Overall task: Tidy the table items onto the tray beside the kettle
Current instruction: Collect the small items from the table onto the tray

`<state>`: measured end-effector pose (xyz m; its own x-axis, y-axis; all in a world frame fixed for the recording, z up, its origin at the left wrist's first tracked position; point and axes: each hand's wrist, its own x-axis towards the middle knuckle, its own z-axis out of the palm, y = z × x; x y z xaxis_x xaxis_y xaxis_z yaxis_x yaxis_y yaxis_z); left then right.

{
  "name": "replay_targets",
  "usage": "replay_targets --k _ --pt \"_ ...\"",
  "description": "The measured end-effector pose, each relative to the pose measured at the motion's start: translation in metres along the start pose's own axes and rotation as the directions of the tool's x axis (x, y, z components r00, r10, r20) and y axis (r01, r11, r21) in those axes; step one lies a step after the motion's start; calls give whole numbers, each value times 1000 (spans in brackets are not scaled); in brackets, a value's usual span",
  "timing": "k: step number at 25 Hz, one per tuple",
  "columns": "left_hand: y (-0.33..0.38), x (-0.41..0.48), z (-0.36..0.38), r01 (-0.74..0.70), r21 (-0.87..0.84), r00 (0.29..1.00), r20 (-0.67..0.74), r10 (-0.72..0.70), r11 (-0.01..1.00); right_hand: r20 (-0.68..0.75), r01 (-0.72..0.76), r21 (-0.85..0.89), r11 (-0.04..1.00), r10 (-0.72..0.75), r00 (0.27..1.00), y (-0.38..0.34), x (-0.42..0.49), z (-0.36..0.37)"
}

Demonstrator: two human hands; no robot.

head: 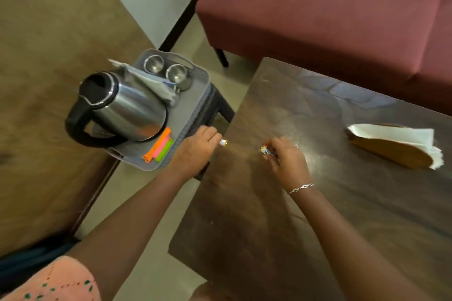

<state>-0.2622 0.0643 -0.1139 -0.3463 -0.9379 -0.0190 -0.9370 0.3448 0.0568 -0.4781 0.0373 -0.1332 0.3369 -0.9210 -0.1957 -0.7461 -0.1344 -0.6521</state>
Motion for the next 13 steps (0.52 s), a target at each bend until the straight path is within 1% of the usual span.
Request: replay_targets --k 2,4,6,9,10,13 --pt "-42 -4 -1 71 42 997 -1 -71 997 19 73 -23 997 -73 997 -29 23 16" --pt "-80 -6 2 108 114 994 23 -111 988 22 133 -18 991 -133 991 -54 43 29" --pt "-111 -5 8 74 150 991 101 -90 986 23 183 -12 983 -183 983 -77 61 40" --pt "-143 -5 26 -81 231 971 239 24 970 30 228 -13 974 -227 973 -105 84 55" --pt "-149 -4 35 -110 231 952 304 36 967 35 231 -20 973 -230 973 -111 90 60" --pt "-158 -3 64 -72 191 891 454 -23 979 41 220 -37 975 -219 975 -120 105 70"
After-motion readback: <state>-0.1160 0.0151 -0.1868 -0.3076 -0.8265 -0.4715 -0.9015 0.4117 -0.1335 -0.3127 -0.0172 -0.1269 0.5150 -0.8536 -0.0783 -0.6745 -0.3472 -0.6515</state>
